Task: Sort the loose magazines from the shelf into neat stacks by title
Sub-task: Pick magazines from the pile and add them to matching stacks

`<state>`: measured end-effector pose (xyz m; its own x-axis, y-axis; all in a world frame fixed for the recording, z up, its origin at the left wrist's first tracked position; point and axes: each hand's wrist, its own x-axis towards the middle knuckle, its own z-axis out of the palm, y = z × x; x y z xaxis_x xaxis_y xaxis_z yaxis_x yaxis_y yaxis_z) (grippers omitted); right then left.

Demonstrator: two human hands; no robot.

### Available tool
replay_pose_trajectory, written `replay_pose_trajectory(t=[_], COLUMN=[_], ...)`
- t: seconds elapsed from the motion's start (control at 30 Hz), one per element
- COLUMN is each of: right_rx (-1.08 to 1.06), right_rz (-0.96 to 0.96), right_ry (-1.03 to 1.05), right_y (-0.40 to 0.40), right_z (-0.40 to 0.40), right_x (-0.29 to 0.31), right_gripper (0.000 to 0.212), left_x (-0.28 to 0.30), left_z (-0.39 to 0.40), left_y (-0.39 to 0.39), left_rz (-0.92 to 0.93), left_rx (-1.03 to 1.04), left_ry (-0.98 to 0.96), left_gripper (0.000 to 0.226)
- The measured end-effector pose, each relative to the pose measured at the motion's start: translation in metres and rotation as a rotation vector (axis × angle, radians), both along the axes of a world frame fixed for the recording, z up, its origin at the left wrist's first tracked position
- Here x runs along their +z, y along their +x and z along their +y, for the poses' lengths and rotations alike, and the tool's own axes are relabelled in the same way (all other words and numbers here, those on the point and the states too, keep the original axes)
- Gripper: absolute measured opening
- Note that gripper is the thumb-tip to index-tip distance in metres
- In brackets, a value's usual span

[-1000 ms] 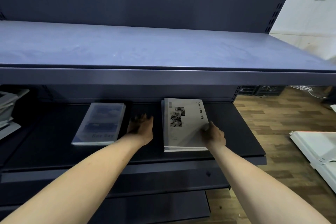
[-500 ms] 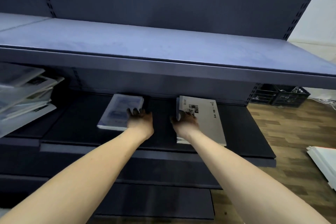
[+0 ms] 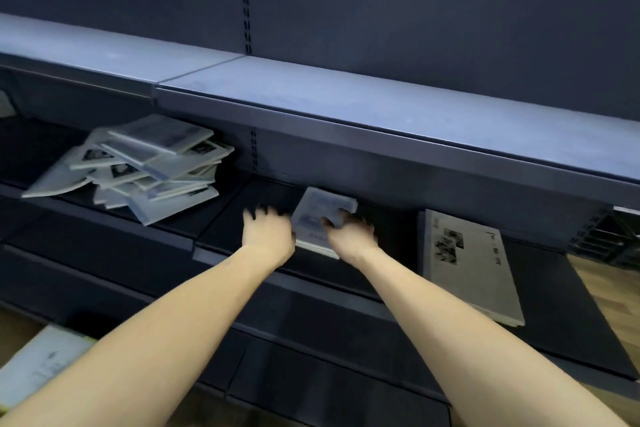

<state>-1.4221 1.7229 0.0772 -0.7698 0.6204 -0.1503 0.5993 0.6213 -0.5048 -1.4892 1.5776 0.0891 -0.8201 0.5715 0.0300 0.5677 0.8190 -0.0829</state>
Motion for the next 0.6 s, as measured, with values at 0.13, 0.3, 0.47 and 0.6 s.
replay_pose_trajectory(t=[0.13,0.3,0.47,0.6], right_rx=[0.088,0.124,0.150,0.162], right_rz=[0.004,0.093,0.137,0.160], right_ry=[-0.017,-0.076,-0.043,-0.036], right_y=[-0.041,-0.079,-0.122,-0.149], right_z=[-0.042,-0.099,-0.150,-0.185], right_x=[0.008,0.017,0.020,0.018], right_gripper=[0.062,0.076,0.071,0.064], left_x=[0.007,0.015,0.018,0.016], left_z=[-0.046,-0.103,-0.156,-0.193], left_y=[-0.029,-0.065,-0.106,-0.134], left_rz=[0.021,0.055,0.075,0.107], left_rx=[0.023,0.055,0.080,0.074], left_ry=[0.043,0.083,0.076,0.085], left_gripper=[0.049,0.047,0.049,0.048])
